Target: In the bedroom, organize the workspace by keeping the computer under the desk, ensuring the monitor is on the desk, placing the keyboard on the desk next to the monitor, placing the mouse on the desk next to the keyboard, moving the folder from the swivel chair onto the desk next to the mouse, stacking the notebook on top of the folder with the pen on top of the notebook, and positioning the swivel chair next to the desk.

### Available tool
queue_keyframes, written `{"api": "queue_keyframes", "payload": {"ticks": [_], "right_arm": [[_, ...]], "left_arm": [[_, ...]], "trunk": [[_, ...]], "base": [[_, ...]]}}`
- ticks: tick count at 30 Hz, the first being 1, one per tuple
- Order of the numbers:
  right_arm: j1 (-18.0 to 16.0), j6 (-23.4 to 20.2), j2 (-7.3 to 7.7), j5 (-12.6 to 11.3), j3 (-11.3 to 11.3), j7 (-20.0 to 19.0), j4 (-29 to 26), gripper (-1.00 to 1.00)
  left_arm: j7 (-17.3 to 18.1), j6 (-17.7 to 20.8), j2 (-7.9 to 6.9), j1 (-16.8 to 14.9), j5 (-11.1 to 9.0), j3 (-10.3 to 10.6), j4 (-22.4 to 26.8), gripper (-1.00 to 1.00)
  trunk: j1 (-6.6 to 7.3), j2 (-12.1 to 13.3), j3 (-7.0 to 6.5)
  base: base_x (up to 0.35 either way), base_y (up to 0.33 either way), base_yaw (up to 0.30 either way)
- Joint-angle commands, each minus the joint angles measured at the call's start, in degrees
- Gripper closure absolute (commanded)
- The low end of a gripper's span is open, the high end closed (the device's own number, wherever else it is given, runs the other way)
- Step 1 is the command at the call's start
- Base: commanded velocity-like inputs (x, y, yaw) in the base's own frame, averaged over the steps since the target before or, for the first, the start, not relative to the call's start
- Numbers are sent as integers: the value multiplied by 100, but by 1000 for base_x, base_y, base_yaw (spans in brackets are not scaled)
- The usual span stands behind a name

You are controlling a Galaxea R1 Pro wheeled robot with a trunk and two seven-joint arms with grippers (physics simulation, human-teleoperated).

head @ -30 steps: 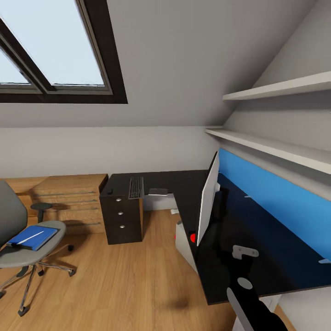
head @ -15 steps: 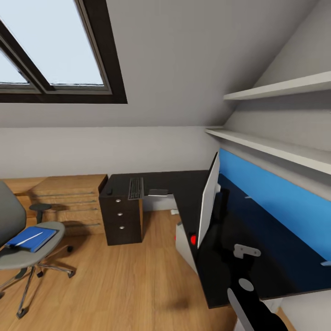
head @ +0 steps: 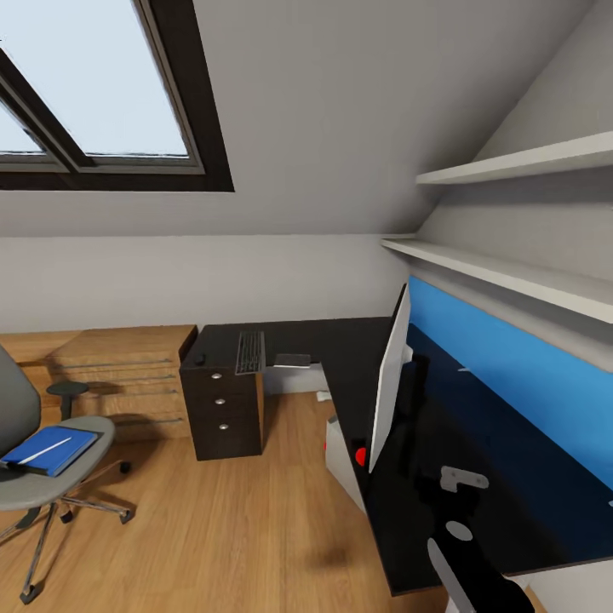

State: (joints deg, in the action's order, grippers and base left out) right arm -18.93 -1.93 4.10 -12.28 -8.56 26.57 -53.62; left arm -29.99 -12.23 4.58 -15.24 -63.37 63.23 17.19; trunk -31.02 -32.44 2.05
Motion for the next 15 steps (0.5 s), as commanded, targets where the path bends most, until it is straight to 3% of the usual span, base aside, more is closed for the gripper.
{"api": "queue_keyframes", "payload": {"ticks": [1,9,15], "right_arm": [[-49,-23,27,-39,1,40,61,-100],[-448,-91,213,-136,473,-482,715,-100],[-835,-183,334,-161,686,-783,1279,-100]], "left_arm": [[-25,-34,-1,-9,-61,49,4,-100],[-24,-33,-1,-7,-67,49,4,-100],[-24,-33,-1,-7,-70,49,4,-100]], "trunk": [[-3,-11,12],[-3,-11,12],[-3,-11,12]], "base": [[88,0,0],[65,0,0],[40,0,0]]}}
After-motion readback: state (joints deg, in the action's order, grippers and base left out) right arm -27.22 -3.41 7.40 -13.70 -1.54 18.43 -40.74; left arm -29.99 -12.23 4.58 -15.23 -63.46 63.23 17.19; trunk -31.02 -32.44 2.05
